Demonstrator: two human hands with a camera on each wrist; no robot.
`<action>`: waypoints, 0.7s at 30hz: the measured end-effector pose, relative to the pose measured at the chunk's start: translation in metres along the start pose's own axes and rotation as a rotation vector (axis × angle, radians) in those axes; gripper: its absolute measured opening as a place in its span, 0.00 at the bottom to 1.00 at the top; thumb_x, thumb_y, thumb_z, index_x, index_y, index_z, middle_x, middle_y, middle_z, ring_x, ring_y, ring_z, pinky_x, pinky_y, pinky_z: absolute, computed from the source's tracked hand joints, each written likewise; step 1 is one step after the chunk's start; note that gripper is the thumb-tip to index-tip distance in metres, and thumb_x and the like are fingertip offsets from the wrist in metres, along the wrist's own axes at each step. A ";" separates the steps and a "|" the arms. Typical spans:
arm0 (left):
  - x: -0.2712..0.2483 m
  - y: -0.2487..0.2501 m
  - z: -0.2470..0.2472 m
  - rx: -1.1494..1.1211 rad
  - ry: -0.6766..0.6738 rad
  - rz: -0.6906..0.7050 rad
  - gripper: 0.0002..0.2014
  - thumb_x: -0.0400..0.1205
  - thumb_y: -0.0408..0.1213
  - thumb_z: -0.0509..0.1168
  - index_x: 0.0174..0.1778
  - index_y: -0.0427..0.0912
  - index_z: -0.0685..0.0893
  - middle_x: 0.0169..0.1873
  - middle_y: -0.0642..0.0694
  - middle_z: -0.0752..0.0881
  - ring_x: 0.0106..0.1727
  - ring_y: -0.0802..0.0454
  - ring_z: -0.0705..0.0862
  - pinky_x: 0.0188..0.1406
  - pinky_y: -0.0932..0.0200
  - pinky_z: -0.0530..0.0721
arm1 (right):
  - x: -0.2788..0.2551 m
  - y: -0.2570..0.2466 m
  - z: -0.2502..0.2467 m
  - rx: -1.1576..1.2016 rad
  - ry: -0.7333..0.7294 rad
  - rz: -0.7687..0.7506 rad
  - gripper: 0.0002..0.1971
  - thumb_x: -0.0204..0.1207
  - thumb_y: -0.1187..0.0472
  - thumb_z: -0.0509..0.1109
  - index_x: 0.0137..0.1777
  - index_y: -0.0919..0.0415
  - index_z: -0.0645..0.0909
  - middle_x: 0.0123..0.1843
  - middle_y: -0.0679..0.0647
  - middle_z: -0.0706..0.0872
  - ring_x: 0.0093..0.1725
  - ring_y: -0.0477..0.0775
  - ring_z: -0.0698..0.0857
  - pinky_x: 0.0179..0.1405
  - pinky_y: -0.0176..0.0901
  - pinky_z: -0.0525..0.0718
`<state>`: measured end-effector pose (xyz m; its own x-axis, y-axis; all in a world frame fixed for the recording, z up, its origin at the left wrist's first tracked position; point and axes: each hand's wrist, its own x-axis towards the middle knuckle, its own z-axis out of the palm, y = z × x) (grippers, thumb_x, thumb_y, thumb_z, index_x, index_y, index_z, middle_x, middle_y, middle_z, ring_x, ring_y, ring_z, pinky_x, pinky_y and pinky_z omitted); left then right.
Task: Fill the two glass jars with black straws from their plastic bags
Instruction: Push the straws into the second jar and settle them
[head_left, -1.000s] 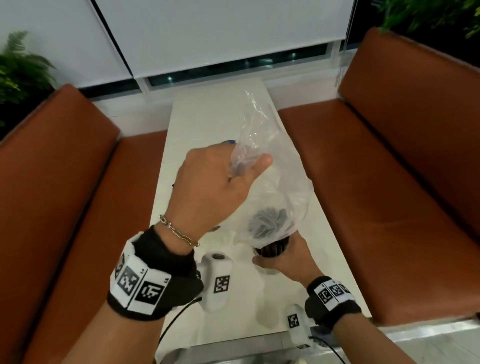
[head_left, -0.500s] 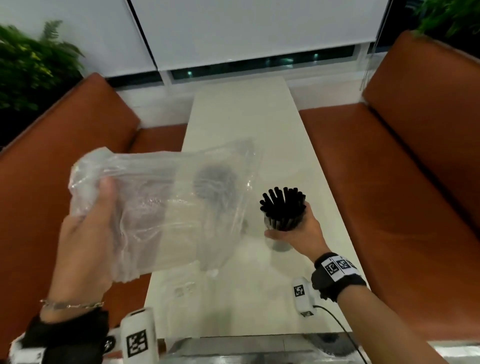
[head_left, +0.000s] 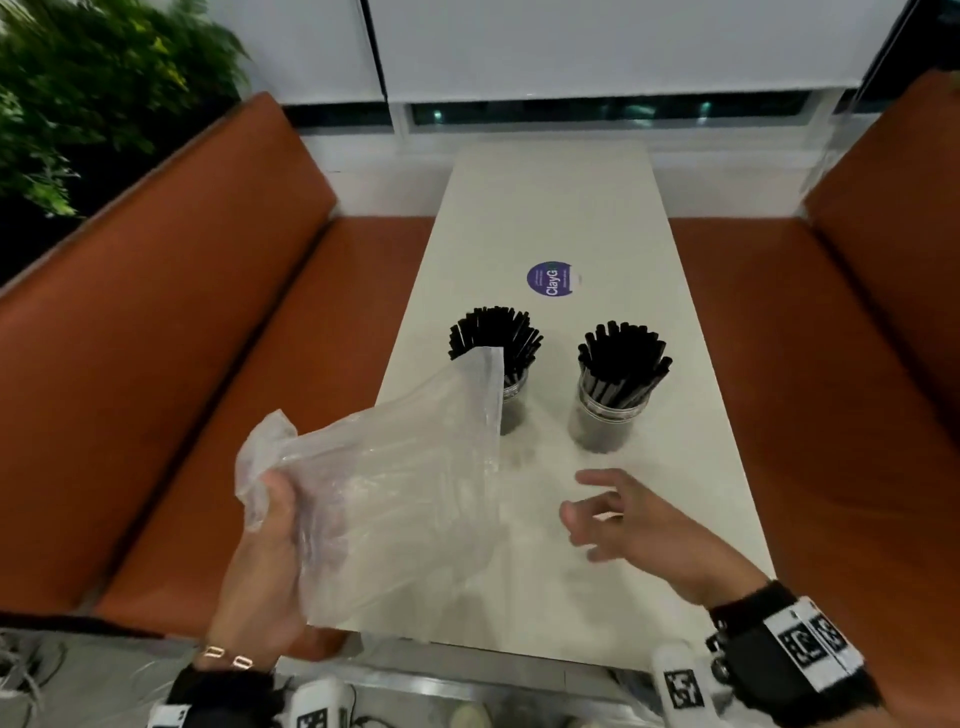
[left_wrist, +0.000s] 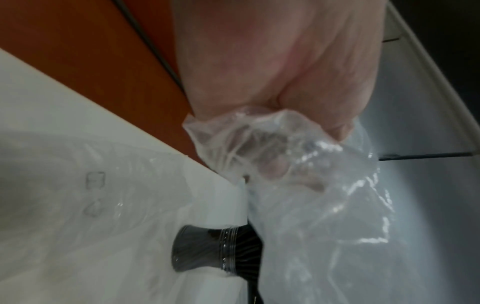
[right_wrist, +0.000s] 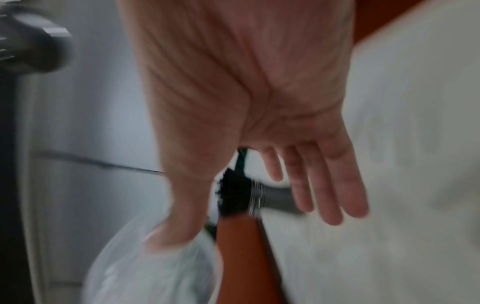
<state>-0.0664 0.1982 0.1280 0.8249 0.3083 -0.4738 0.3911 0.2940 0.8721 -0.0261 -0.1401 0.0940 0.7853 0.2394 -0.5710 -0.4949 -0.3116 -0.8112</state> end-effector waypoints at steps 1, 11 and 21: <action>0.003 -0.004 0.002 -0.008 -0.073 -0.008 0.33 0.85 0.70 0.48 0.66 0.52 0.87 0.54 0.49 0.97 0.51 0.52 0.97 0.37 0.58 0.95 | -0.004 0.003 0.014 0.071 -0.160 0.000 0.53 0.60 0.34 0.88 0.83 0.45 0.67 0.69 0.49 0.90 0.65 0.55 0.93 0.76 0.61 0.86; 0.017 -0.040 -0.004 0.354 0.073 0.312 0.26 0.91 0.54 0.59 0.52 0.33 0.91 0.17 0.48 0.81 0.17 0.59 0.74 0.12 0.67 0.73 | 0.001 0.011 0.028 0.026 -0.132 -0.164 0.15 0.76 0.70 0.84 0.54 0.80 0.84 0.41 0.60 0.92 0.36 0.55 0.90 0.34 0.43 0.86; 0.017 -0.020 -0.044 0.149 -0.093 0.065 0.26 0.89 0.63 0.58 0.55 0.46 0.91 0.50 0.46 0.94 0.52 0.46 0.91 0.55 0.47 0.88 | -0.002 0.012 0.020 -0.354 -0.252 -0.162 0.12 0.71 0.64 0.88 0.48 0.49 0.91 0.50 0.51 0.96 0.47 0.50 0.94 0.54 0.51 0.92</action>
<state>-0.0779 0.2379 0.0970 0.8818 0.2350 -0.4088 0.3863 0.1370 0.9121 -0.0413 -0.1257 0.0832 0.7054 0.5130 -0.4891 -0.1818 -0.5361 -0.8244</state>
